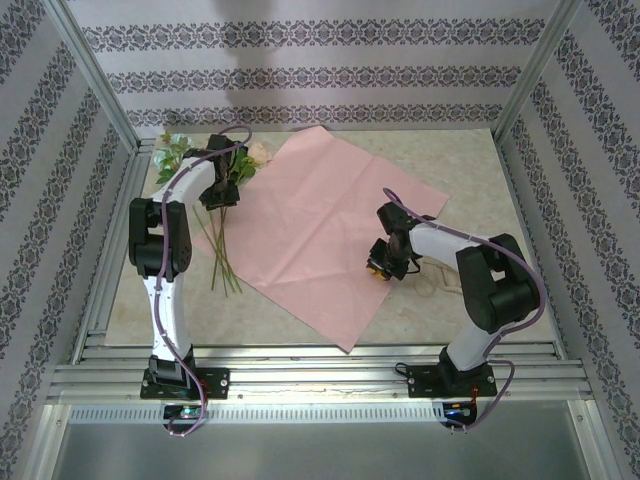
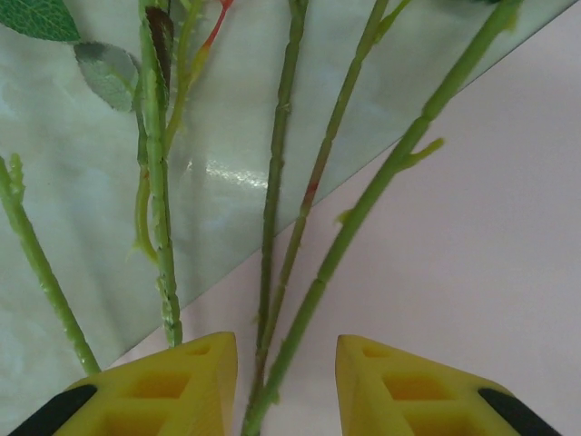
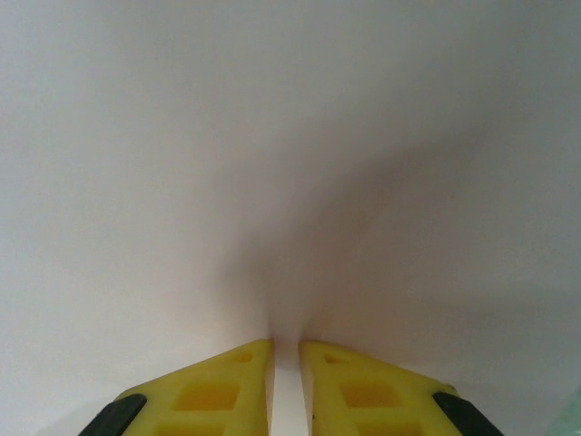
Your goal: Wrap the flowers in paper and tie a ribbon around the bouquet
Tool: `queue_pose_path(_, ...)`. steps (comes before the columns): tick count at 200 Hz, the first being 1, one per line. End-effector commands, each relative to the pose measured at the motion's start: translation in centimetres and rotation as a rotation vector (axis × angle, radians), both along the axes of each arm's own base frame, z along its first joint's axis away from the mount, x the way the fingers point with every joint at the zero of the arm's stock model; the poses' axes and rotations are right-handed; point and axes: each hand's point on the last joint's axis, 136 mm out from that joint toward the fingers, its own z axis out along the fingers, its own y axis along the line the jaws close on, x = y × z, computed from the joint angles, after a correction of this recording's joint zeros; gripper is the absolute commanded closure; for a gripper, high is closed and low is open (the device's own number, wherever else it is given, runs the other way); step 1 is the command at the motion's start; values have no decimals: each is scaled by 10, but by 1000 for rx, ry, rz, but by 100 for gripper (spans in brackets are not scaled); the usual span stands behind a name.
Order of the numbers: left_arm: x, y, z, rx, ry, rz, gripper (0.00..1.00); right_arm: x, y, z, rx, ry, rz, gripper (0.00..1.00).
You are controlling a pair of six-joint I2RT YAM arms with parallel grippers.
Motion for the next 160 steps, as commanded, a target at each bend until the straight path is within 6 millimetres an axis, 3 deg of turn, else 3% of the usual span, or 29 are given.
queue_pose_path(1, 4, 5, 6, 58, 9, -74, 66, -27, 0, -15, -19, 92, -17, 80)
queue_pose_path(41, 7, -4, -13, 40, 31, -116, 72, -32, 2, -17, -26, 112, -21, 81)
queue_pose_path(122, 16, -8, -27, 51, 48, -146, 75, -35, 1, -18, -36, 123, -13, 81)
queue_pose_path(160, 16, -11, -31, 50, 55, -156, 87, -35, 0, -19, -37, 123, -13, 81)
